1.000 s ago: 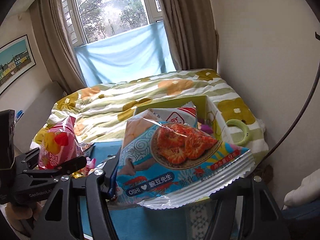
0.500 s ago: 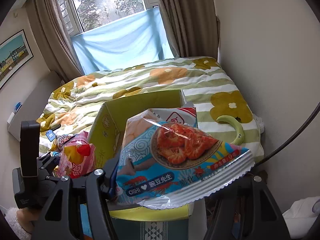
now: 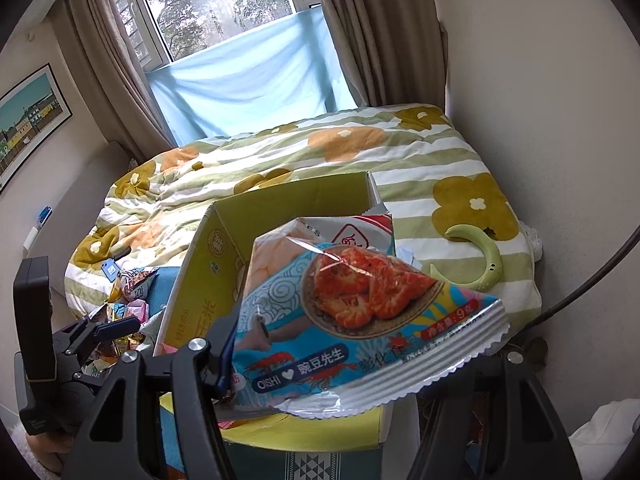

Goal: Organize snacks
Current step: 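Carry both bags into the yellow box and open both tools to release them, then withdraw both tools from the box toward the remaining snack pile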

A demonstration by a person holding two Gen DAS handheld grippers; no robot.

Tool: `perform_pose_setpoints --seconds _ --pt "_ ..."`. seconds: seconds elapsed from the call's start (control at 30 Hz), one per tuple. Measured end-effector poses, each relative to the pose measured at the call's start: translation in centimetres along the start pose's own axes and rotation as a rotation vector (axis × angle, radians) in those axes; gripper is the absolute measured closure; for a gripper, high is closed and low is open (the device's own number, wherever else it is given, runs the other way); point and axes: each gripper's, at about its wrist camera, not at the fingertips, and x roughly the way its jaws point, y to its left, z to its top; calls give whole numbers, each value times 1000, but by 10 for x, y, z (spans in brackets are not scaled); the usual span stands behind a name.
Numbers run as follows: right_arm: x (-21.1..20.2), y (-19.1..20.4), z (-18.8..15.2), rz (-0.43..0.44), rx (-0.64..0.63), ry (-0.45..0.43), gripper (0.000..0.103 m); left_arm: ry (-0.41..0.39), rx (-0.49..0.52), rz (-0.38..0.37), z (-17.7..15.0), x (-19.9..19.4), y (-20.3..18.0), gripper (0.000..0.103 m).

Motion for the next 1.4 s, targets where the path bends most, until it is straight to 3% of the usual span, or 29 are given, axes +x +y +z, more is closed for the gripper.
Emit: perform_pose_setpoints --seconds 0.27,0.4,0.43,0.47,0.53,0.83,1.0,1.4 --pt "34 12 -25 9 -50 155 42 -14 -57 49 -21 -14 16 9" --pt "38 11 -31 27 -41 182 40 -23 -78 50 -26 -20 19 9" --pt "37 11 -32 26 -38 178 33 -26 -82 50 -28 -21 19 9" --pt "35 11 -33 26 -30 172 16 -28 -85 51 -29 -23 20 9" --pt "29 10 -34 38 -16 139 3 -32 -88 57 -32 -24 18 9" --pt "11 12 -44 50 -45 129 2 -63 -105 62 -46 -45 10 9" --pt "-3 17 -42 40 -77 94 2 -94 -86 102 -50 -66 12 9" --pt "-64 74 -52 -44 -127 -64 2 -178 -95 82 -79 -121 64 9"
